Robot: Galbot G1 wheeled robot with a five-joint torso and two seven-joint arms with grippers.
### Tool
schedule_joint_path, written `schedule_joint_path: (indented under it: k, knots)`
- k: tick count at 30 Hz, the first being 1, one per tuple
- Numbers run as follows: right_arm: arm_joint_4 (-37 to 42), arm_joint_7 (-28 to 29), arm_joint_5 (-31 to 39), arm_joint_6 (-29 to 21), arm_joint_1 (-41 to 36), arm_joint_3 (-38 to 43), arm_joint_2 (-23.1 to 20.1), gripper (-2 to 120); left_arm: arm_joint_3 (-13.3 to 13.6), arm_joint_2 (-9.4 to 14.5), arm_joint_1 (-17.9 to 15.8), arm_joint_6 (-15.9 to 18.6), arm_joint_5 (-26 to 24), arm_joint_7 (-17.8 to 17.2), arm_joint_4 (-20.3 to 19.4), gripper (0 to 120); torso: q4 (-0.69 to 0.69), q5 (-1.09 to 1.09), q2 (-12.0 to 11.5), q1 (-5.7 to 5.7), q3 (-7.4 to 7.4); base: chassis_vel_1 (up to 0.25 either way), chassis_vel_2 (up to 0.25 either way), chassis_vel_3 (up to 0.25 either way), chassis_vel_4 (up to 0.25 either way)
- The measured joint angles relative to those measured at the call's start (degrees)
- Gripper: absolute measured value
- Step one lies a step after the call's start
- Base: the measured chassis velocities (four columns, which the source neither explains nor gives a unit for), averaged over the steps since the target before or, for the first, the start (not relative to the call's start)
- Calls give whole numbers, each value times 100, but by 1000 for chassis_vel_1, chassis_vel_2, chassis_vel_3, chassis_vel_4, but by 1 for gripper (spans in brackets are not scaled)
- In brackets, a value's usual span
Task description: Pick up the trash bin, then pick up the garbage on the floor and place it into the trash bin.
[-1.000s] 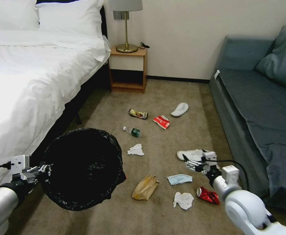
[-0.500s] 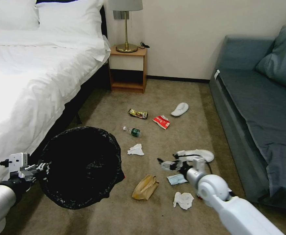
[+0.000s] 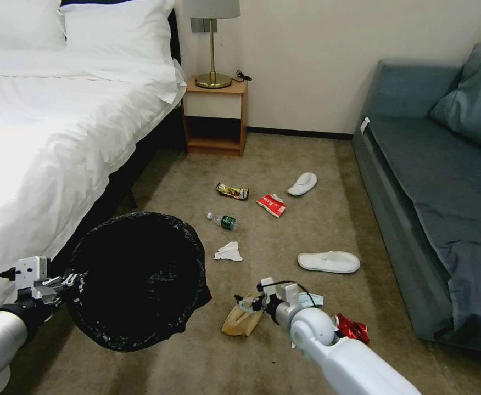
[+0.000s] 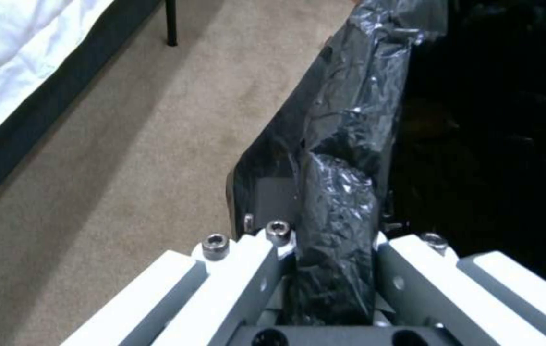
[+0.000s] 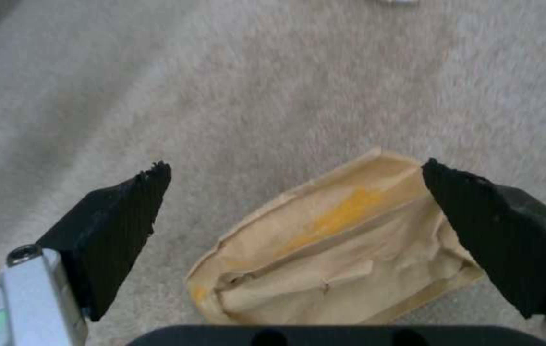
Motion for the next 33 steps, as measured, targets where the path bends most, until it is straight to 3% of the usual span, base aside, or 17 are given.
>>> schedule_joint_path:
  k: [9,22,33]
  knots:
    - [-592,-20,-265,159,77,118,201,100,-7,-27,2,0,14,64,0,2,0,1,0,0,0,0,0,0,0]
    - [-335,62,-14,25,21,476,-38,100,16,-56,19,0,40,97,0,2,0,0,0,0,0,0,0,0,0]
    - [-902,-104,-2,37,116,437,203,100,30,-57,33,0,105,177,0,2,0,1,0,-1,0,0,0,0,0]
